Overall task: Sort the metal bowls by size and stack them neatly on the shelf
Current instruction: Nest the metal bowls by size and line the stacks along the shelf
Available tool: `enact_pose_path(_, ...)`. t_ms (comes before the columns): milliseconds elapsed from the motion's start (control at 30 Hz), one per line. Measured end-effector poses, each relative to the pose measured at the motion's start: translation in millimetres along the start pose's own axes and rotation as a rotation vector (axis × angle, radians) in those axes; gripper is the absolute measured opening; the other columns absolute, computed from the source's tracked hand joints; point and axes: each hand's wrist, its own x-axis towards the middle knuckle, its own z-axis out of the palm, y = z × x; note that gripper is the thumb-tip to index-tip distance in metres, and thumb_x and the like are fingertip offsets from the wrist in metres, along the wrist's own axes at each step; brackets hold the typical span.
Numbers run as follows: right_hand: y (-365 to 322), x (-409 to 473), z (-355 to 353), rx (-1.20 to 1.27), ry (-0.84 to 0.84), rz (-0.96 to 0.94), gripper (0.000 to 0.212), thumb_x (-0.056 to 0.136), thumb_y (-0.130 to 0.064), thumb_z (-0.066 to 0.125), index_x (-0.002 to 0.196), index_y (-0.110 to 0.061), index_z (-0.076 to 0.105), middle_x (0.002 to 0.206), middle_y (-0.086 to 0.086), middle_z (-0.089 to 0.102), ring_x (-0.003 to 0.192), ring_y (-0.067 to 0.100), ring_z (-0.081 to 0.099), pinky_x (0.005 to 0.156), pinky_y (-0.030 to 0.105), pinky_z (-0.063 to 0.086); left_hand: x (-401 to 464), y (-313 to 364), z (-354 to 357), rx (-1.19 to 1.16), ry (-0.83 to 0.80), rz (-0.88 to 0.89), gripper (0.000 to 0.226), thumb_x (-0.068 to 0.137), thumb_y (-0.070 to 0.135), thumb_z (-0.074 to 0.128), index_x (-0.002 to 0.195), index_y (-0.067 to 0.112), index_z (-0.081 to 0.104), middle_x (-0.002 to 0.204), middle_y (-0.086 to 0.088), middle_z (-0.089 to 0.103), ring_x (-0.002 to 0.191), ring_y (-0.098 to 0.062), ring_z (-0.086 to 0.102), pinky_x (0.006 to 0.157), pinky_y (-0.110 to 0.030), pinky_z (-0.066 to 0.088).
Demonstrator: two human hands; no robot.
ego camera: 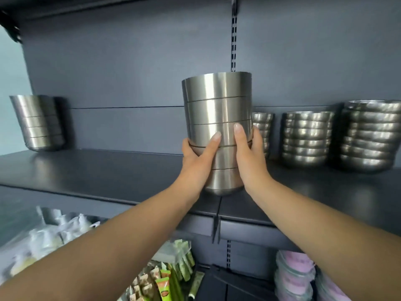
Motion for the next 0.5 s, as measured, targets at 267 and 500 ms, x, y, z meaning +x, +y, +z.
enact_pose_path(267, 3, -19, 89, 0.078, -0.002, 0.04, 0.074, 0.082, -0.062, 0.042, 0.146, -0.03, 0.019, 0.152, -0.003, 0.028, 0.137, 0.018, 0.031, 0.111, 0.035, 0.026, 7, 4, -89, 0.078, 0.042, -0.027, 0.098, 0.074, 0.066, 0.055, 0.147, 0.032, -0.001, 0.156, 0.007, 0.017, 0.142, -0.016, 0.022, 0.111, -0.033, 0.02)
enact_pose_path(500, 6, -45, 207, 0.133, -0.07, 0.026, 0.065, 0.087, -0.055, 0.042, 0.144, -0.028, 0.024, 0.14, -0.01, 0.04, 0.127, 0.011, 0.039, 0.099, 0.026, 0.03, 5, 10, -208, 0.138, 0.154, 0.001, 0.095, 0.075, 0.064, 0.054, 0.147, 0.031, 0.002, 0.156, 0.002, 0.019, 0.141, -0.019, 0.024, 0.114, -0.037, 0.022)
